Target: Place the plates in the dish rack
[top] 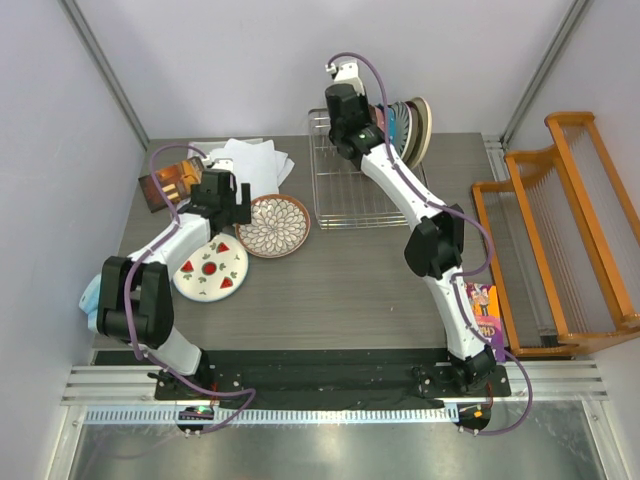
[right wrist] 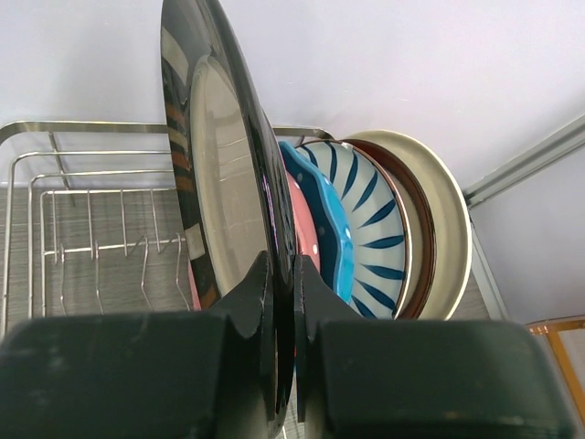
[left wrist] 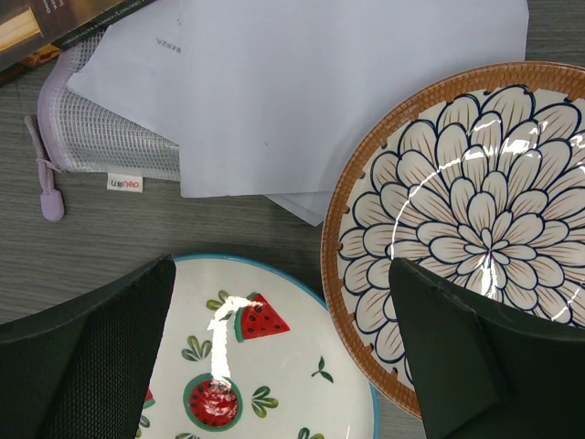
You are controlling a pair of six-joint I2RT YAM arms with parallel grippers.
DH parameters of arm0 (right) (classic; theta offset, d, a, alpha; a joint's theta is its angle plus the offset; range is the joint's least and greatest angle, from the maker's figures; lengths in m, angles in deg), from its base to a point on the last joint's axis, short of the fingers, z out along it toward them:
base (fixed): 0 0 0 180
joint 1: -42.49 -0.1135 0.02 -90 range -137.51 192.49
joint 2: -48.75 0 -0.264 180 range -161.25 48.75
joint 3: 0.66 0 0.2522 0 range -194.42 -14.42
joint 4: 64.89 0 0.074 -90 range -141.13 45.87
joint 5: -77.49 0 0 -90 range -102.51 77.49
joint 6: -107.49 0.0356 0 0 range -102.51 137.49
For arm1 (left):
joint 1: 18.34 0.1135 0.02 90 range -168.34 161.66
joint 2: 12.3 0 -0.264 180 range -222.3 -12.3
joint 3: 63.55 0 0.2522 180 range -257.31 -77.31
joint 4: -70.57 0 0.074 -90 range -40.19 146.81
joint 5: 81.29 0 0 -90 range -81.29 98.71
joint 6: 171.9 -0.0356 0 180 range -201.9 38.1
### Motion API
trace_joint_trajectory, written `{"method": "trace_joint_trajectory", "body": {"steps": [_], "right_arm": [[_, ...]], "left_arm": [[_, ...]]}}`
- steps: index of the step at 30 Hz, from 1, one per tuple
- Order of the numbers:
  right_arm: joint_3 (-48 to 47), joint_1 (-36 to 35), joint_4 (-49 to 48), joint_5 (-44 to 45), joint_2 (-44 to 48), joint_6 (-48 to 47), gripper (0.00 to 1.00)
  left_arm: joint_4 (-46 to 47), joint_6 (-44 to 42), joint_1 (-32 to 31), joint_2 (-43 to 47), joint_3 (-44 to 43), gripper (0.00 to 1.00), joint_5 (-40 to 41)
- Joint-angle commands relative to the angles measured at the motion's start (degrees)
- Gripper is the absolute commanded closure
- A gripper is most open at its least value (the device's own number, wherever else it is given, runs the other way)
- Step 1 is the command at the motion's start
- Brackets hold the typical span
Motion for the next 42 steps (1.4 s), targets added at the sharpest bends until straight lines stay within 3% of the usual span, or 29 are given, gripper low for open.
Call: {"method": "trace_joint_trajectory", "body": {"steps": [1, 21, 24, 25, 28, 36, 42], "right_arm": [[-2.6, 0.6, -9.9, 1.8, 2.6, 0.8, 0.99], [-0.3, 0.6, -0.9, -1.1, -2.9, 10.2, 0.99], [1.1, 0.6, -0.2, -0.9, -2.6, 10.3, 0.78], [1.8, 0.7, -0.1, -0.9, -1.8, 10.4, 0.65], [3.2, 0.3, 0.5, -1.8, -0.3, 10.3, 0.48], [8.8, -2.9, 2.4, -4.0, 11.1, 8.6, 0.38], [16.4, -5.7, 4.9, -7.9, 19.7, 8.9, 0.35]], "left_arm": [[1.9, 0.5, 0.0, 0.2, -0.9, 0.01, 0.4], [0.1, -1.3, 0.1, -1.7, -2.3, 0.00, 2.5], [-1.1, -2.1, 0.1, -3.6, -3.7, 0.01, 4.5], [-1.6, -2.2, 0.2, -4.1, -4.1, 0.00, 4.8], [-2.8, -2.5, 0.3, -6.0, -5.6, 0.01, 5.1], [-3.3, -3.6, 1.6, -6.1, -4.4, 0.00, -2.3], [-3.2, -3.2, 3.8, -7.1, -4.2, 0.12, -14.7]]}}
